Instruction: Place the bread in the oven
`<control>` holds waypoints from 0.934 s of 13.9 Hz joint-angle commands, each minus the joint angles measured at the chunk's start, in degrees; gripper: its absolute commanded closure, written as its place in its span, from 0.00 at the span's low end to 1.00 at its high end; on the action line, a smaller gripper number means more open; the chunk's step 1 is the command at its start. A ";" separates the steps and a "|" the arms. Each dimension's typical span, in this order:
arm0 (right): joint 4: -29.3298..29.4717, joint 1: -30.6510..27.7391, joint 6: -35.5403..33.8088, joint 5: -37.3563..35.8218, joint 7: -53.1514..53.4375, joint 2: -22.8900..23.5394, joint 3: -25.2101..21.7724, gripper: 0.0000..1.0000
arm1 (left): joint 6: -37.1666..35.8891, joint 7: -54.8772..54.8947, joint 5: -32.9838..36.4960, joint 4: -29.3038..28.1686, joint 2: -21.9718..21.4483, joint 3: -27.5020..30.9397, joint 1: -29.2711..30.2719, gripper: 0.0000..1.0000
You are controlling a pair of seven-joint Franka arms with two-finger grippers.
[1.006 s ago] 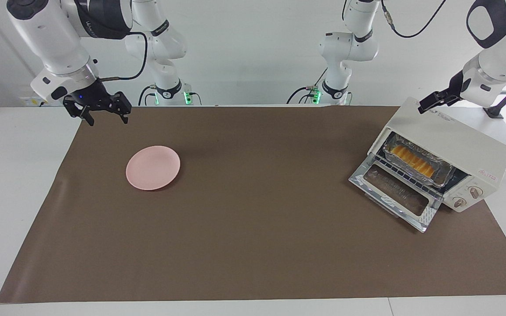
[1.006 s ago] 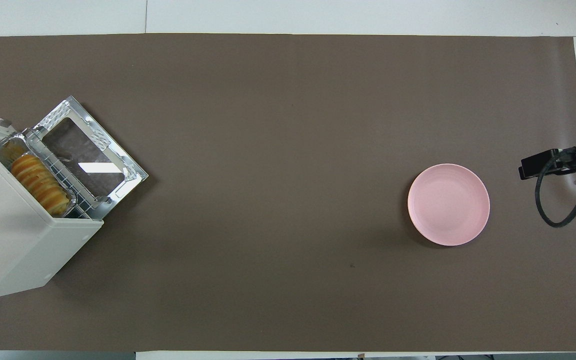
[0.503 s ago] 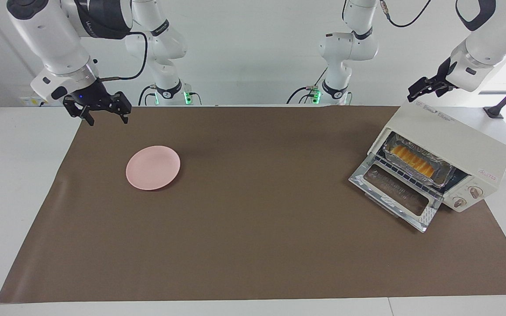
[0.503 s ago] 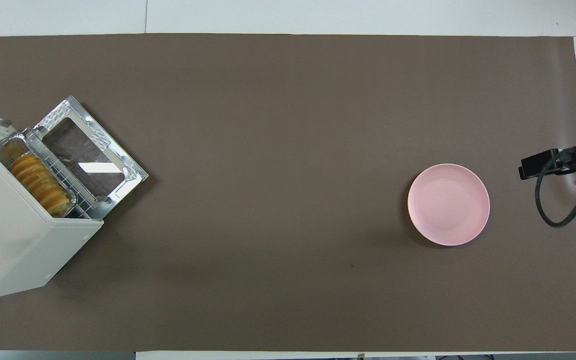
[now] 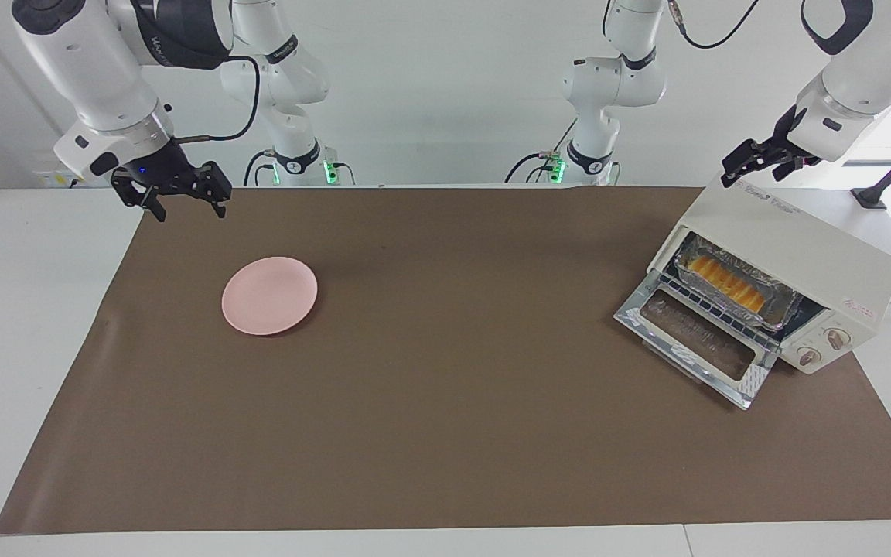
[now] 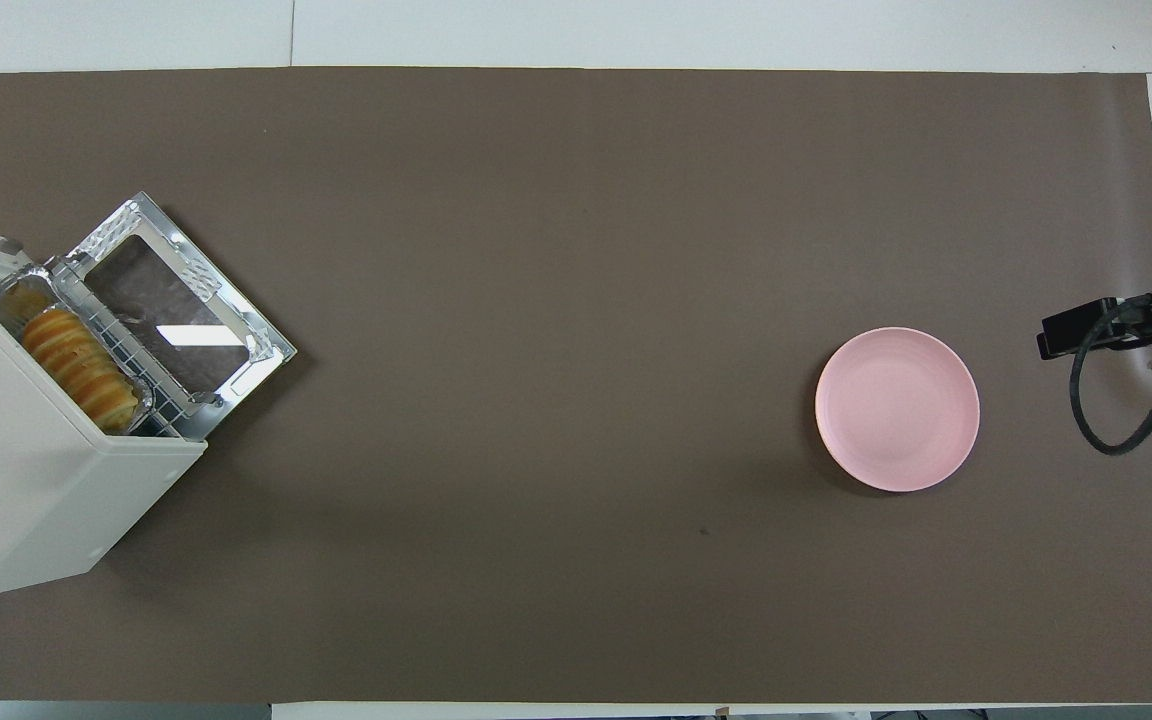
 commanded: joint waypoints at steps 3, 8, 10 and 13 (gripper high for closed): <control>-0.23 -1.12 -0.78 1.04 -0.66 -0.69 0.68 0.00 | 3.02 3.12 -0.65 -0.72 -0.64 -5.40 0.36 0.00; -0.23 -1.12 -0.78 1.03 -0.66 -0.69 0.68 0.00 | 5.13 4.26 -0.73 -2.92 -0.03 -6.03 0.19 0.00; -0.23 -1.12 -0.78 1.03 -0.66 -0.69 0.68 0.00 | 5.48 4.26 -0.91 -3.63 1.03 -6.12 0.27 0.00; -0.23 -1.12 -0.78 1.03 -0.66 -0.69 0.68 0.00 | 5.48 4.26 -1.00 -3.27 1.12 -6.12 0.27 0.00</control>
